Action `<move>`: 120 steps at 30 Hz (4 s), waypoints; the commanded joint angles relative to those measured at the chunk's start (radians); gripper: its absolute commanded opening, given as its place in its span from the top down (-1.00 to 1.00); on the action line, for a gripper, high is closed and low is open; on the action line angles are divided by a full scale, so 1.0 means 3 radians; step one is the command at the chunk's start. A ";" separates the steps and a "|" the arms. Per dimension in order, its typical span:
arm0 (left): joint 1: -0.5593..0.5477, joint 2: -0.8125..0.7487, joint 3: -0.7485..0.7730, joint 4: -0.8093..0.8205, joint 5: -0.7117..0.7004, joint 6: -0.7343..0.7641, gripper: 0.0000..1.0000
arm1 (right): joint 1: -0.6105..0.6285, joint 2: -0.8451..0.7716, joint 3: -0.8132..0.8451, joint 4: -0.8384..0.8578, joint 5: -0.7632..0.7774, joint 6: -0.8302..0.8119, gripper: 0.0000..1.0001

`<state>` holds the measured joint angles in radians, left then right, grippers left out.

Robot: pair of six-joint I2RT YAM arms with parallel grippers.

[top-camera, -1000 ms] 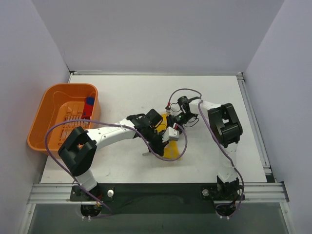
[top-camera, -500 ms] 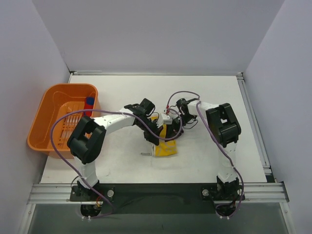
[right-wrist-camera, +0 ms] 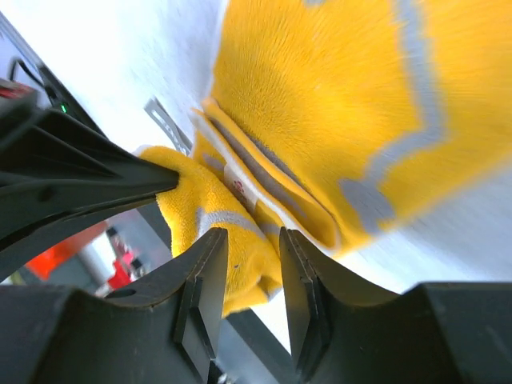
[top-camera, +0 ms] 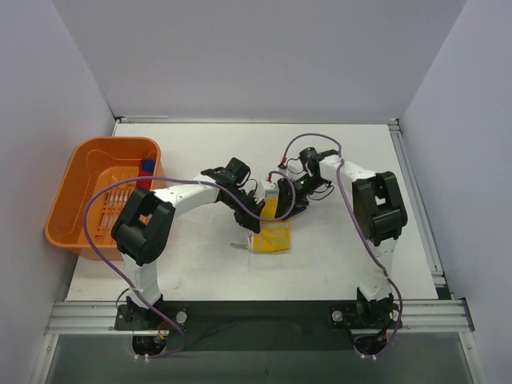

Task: Roll the towels
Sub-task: Roll the towel

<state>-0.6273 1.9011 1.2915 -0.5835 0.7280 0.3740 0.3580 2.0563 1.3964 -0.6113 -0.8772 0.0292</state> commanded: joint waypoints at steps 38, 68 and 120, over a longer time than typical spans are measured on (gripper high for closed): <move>-0.0077 0.0428 0.0537 -0.0152 -0.0228 0.0221 0.52 | -0.0386 -0.0289 0.0076 -0.0462 -0.0706 0.0144 0.01; 0.0061 0.0362 0.0348 -0.0019 -0.0371 0.0134 0.25 | -0.0053 0.0002 -0.0354 -0.0432 0.0454 -0.0194 1.00; -0.0614 0.0110 -0.0021 -0.0355 -0.0413 0.1152 0.87 | -0.0472 -0.0876 -0.0574 0.0155 -0.0031 -0.0097 0.22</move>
<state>-0.8562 1.8671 1.2167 -0.4969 0.4389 0.7563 0.2916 1.9385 1.2640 -0.6399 -0.8368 -0.0154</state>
